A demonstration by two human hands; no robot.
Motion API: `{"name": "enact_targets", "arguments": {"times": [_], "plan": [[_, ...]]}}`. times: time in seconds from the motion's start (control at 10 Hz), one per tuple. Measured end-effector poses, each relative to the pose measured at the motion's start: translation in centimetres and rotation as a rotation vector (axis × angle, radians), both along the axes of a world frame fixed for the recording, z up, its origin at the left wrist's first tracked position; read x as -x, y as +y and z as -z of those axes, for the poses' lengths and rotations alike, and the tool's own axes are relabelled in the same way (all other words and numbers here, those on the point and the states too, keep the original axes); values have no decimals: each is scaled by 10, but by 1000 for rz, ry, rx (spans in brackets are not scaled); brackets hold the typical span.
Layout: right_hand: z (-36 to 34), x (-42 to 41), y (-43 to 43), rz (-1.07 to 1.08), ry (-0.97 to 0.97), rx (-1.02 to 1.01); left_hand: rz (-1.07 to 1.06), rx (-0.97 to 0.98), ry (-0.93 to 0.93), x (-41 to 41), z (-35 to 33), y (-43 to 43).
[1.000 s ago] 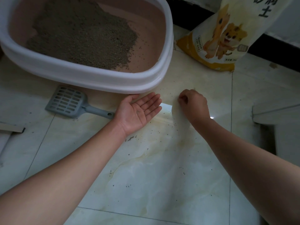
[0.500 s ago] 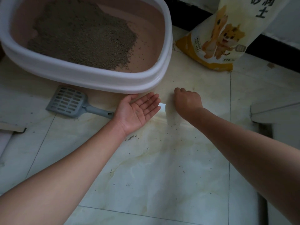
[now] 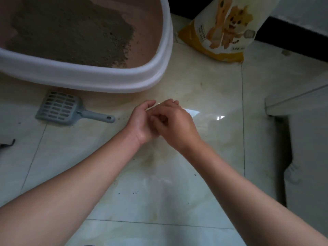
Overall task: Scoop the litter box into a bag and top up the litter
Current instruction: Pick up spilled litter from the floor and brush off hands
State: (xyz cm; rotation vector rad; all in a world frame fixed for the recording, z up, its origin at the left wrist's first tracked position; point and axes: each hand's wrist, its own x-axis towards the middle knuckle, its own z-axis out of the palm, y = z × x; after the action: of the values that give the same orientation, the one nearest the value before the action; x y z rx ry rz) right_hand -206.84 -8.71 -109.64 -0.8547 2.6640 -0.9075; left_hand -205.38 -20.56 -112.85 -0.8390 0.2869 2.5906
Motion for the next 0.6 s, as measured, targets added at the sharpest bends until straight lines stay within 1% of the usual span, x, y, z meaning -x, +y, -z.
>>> {"name": "enact_targets", "arguments": {"times": [0.1,0.2,0.3,0.4,0.5,0.6], "plan": [[3,0,26,128,47,130,-16,48,-1,-4,1,1],[12,7,62,319,37,141,-89,12,4,-9,2,-3],[28,9,94,418,-51,59,-88,-6,18,-13,1,-7],[43,4,106,422,-123,-61,-65,-12,30,-16,2,-7],[50,0,98,436,-115,-73,-48,-18,25,-19,4,-6],[53,0,88,390,-69,-92,-42,-12,23,-21,3,-7]]}}
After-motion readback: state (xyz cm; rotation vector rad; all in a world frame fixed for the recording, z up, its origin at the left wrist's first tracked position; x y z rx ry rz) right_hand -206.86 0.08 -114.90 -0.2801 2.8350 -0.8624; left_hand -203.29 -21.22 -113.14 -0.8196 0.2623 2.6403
